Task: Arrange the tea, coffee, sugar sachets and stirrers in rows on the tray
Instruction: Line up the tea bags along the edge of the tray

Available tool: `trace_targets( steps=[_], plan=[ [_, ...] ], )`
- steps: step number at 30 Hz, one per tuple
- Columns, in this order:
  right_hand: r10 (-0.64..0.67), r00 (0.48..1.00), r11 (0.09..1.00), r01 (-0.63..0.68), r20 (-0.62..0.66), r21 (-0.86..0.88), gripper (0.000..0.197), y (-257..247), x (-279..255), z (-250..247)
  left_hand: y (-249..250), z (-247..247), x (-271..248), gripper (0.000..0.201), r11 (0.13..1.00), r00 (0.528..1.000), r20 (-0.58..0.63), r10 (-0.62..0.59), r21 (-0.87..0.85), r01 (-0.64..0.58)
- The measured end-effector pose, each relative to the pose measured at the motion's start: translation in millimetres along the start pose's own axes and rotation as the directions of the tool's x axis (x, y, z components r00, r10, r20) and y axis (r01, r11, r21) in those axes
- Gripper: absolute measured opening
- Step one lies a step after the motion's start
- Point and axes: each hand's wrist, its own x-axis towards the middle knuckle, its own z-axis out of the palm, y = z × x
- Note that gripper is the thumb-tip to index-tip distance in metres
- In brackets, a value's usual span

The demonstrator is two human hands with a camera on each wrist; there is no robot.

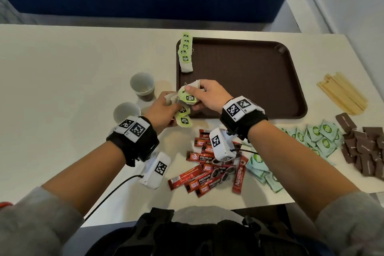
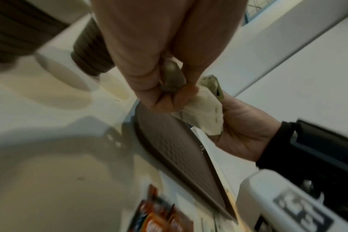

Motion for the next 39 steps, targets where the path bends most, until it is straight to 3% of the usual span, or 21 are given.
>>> trace_targets(
  steps=[2,5,9,12,14,20,24,27,35,39],
  plan=[
    [-0.004,1.0,1.0,0.004,0.013,-0.017,0.027,1.3,6.1,-8.0,12.9,9.8,10.4,0.025,0.999,1.0,0.02,0.022,-0.025,-0.021],
    [-0.013,1.0,0.993,0.01,-0.023,-0.114,0.026,4.2,16.6,-21.8,24.4,23.4,28.5,0.025,0.997,0.999,0.036,-0.009,-0.077,0.012],
    [-0.047,0.999,0.937,0.036,-0.024,-0.348,0.033,3.7,27.3,-34.2,33.8,39.7,45.7,0.023,0.962,0.991,-0.087,-0.102,-0.261,0.076],
    [-0.054,0.998,0.918,0.044,-0.015,-0.395,0.035,1.2,34.7,-37.8,41.0,45.4,53.3,0.025,0.928,0.985,-0.073,-0.158,-0.352,0.123],
    [-0.059,0.998,0.919,0.052,-0.006,-0.392,0.033,-0.3,39.7,-37.6,44.4,46.6,58.2,0.026,0.935,0.984,-0.071,-0.162,-0.331,0.13],
    [-0.066,0.995,0.935,0.089,0.078,-0.342,0.029,-5.5,53.5,-37.3,50.6,38.9,71.3,0.004,0.976,0.987,-0.152,-0.059,-0.218,0.025],
    [-0.075,0.99,0.976,0.097,0.117,-0.196,0.027,-5.7,57.9,-44.7,53.7,28.9,79.5,0.018,0.975,0.984,-0.171,-0.042,-0.22,0.003],
    [-0.082,0.987,0.988,0.099,0.139,-0.119,0.024,-7.5,61.7,-45.7,55.0,22.4,85.1,0.018,0.972,0.977,-0.206,-0.054,-0.236,0.004],
    [-0.049,0.97,0.998,0.037,0.238,0.055,0.045,-14.2,67.0,-56.1,58.0,2.0,98.8,0.016,0.972,0.93,-0.367,-0.035,-0.228,-0.054],
    [-0.019,0.978,0.999,0.026,0.206,-0.029,0.027,-13.9,72.0,-60.5,58.7,-7.3,102.6,0.01,0.967,0.918,-0.394,-0.04,-0.245,-0.063]
  ],
)
